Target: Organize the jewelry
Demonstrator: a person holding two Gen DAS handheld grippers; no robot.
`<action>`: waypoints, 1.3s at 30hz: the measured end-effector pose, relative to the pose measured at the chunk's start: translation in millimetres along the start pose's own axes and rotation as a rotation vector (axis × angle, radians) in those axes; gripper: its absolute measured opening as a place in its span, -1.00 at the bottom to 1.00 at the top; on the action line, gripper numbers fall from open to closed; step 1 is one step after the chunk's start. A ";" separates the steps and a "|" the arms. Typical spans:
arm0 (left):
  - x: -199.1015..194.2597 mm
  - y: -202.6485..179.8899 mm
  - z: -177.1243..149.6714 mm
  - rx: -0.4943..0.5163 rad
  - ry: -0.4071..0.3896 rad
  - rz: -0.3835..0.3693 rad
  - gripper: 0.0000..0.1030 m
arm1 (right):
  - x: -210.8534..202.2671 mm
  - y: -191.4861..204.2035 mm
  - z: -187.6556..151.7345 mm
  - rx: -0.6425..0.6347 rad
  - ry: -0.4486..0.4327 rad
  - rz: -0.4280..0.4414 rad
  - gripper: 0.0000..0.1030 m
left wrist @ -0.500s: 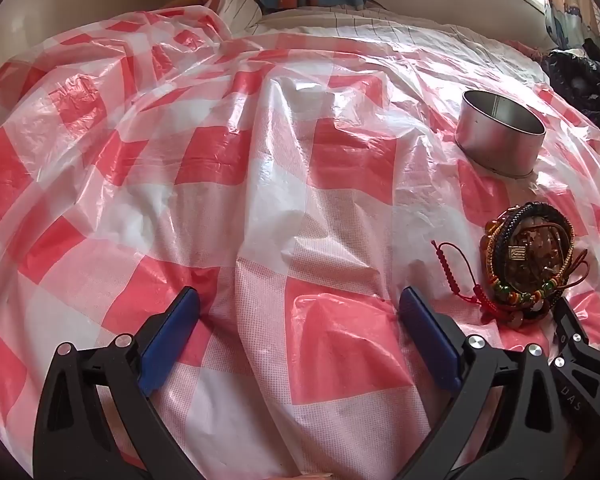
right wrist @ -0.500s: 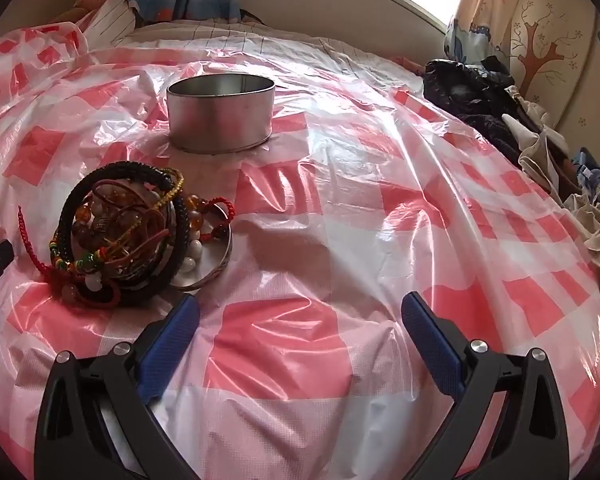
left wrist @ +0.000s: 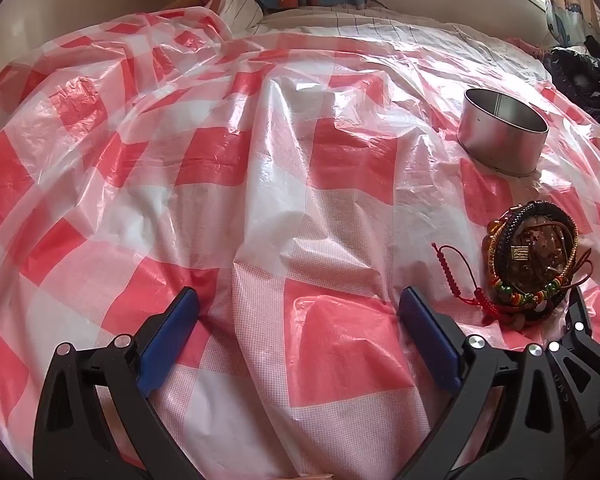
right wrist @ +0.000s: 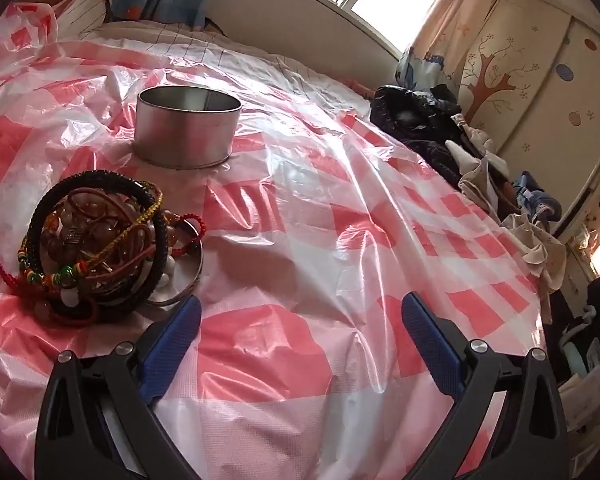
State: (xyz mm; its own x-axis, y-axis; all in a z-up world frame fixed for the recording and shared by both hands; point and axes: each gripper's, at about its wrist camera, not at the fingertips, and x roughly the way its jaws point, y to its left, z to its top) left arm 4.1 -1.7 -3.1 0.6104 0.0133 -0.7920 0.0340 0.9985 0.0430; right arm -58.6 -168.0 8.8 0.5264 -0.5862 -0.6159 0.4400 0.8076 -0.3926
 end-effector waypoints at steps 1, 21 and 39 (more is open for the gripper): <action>0.2 0.5 0.0 -0.001 0.000 -0.001 0.86 | 1.5 4.2 0.3 -0.004 0.013 0.018 0.86; -7.3 -1.4 -0.3 -0.004 0.004 0.012 0.86 | 17.6 -37.4 -19.5 0.140 0.076 0.500 0.87; -6.3 -0.7 0.0 -0.001 0.004 0.016 0.86 | -2.8 -41.3 -23.3 0.174 0.001 0.609 0.86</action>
State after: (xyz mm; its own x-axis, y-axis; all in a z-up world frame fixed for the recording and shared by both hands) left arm 0.2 -2.4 1.8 0.6073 0.0298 -0.7939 0.0230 0.9982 0.0550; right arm -95.2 -198.2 10.9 0.7192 -0.0248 -0.6944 0.1737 0.9741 0.1451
